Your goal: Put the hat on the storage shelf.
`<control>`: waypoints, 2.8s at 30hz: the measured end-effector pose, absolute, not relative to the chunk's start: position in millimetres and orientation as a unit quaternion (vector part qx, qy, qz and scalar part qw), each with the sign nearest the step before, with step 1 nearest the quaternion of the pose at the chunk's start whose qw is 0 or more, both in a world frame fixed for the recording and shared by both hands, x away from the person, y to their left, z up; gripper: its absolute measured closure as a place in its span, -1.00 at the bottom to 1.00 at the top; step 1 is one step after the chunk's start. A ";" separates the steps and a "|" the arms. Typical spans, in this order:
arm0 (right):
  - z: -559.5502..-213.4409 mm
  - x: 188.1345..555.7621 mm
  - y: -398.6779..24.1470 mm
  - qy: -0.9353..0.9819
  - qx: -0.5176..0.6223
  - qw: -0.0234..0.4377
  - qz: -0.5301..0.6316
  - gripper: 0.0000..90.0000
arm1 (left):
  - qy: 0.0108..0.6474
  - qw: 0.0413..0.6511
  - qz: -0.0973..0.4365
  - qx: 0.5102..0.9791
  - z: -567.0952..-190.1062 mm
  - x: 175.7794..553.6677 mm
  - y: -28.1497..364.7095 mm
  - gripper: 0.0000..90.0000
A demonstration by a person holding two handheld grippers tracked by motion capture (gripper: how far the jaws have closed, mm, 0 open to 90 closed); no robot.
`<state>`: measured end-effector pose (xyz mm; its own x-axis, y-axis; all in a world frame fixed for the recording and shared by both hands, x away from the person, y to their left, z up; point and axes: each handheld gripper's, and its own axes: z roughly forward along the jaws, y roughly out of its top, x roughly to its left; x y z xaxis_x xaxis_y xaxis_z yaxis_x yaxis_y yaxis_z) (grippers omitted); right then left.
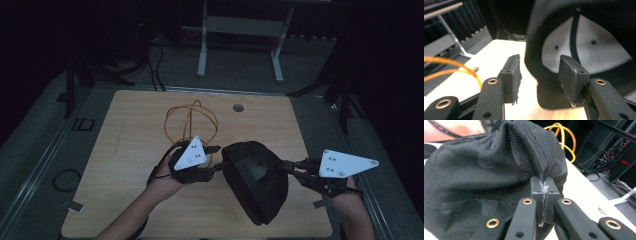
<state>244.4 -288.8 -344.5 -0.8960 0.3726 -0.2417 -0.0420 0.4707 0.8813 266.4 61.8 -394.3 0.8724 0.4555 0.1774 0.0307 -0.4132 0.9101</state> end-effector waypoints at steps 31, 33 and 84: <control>-278.0 322.8 -246.3 0.810 0.161 0.280 0.489 0.98 | 0.314 0.497 0.232 0.775 -489.2 237.3 163.4 -0.94; -271.7 327.4 -239.4 0.807 0.161 0.281 0.495 0.98 | 0.324 0.494 0.235 0.772 -496.6 235.3 169.2 -0.94; -295.0 369.0 -79.4 0.871 0.128 0.215 0.424 0.97 | 0.360 0.488 0.226 0.762 -528.7 233.7 188.3 -0.94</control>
<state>369.0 -79.4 -295.0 -0.8749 0.4051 -0.2656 0.0411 0.6085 0.7925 233.7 188.3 -528.7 0.6382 0.7698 -0.0063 0.3287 -0.2651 0.9064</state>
